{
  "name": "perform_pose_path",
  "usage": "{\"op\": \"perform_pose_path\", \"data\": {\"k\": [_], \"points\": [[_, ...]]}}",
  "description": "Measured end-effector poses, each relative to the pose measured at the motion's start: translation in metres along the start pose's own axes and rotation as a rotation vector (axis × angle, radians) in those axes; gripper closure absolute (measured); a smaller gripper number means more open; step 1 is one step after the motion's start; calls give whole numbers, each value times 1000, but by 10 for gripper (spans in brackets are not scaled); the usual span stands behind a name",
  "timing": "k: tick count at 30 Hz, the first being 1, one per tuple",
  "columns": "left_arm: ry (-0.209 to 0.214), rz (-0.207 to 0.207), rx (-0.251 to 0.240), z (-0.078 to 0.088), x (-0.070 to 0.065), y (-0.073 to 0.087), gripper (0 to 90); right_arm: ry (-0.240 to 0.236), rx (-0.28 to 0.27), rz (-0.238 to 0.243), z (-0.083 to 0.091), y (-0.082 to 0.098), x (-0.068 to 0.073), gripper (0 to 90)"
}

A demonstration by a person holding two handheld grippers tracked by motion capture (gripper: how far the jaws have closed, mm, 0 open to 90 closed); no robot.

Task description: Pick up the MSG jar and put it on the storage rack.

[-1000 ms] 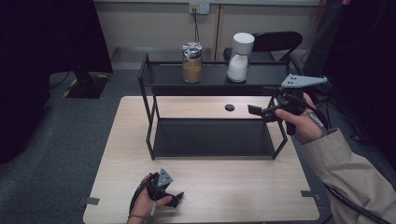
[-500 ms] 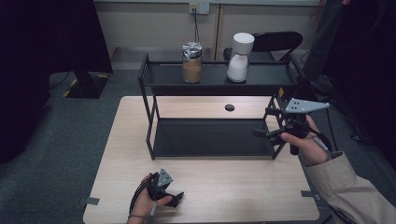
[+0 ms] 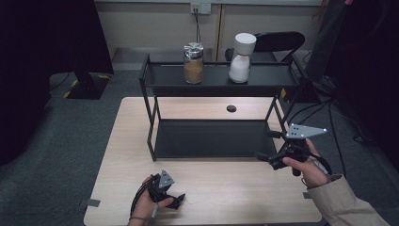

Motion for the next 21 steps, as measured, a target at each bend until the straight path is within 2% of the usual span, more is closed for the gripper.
{"op": "perform_pose_path", "data": {"k": [21], "points": [[-1,0,0,0,0,0,0,-20,8,-22,-1,62,14,0]]}}
Point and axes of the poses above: each handheld gripper's, and its own axes: z roughly backward along the jaws, y roughly out of its underside, x roughly to its left, the point moved 8 cm from there along -z, roughly forward along the jaws, and after that the axes turned 3 degrees about -x, right-handed, at the moved point
